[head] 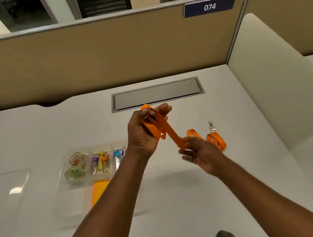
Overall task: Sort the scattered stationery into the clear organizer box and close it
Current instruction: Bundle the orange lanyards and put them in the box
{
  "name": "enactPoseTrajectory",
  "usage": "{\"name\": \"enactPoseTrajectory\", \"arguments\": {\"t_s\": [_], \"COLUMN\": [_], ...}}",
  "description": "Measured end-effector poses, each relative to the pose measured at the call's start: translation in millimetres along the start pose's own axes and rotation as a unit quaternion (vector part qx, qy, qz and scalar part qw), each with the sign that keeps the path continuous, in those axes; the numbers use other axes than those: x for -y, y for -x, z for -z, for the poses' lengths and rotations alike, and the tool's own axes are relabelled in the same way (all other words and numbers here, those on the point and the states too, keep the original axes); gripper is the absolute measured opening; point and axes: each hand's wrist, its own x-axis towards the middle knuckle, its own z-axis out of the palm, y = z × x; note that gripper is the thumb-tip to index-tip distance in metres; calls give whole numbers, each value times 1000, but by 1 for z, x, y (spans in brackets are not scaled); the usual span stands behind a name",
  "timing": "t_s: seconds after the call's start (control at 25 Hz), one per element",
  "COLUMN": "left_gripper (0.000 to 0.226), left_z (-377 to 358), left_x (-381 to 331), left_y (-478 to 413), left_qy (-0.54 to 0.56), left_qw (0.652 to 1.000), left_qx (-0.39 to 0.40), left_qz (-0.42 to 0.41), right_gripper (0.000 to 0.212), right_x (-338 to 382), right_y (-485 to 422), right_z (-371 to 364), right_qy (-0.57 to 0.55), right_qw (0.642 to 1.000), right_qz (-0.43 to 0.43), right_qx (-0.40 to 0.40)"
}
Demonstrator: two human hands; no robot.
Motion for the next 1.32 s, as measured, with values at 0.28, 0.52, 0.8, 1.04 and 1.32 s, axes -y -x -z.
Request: {"name": "enactPoseTrajectory", "arguments": {"t_s": [0.28,0.52,0.8,1.04,1.32], "left_gripper": [27,21,15,27,48], "left_z": [-3,12,34,32,-1], "left_x": [5,5,-5,-2,0], "left_y": [5,18,27,19,4], "left_qy": [-75,-152,-229,-396,-445], "left_qw": [993,979,960,912,893], "left_qx": [-82,-126,-162,-86,15], "left_qz": [34,44,20,60,68], "right_gripper": [45,56,23,26,22], "right_x": [-34,-59,-36,98,160], "right_y": [-34,-38,-28,12,83], "right_z": [33,36,21,-33,-89], "right_qy": [577,805,594,249,185], "right_qw": [776,557,766,952,934], "right_qz": [227,183,196,176,262], "right_qx": [-119,-96,-149,35,159]}}
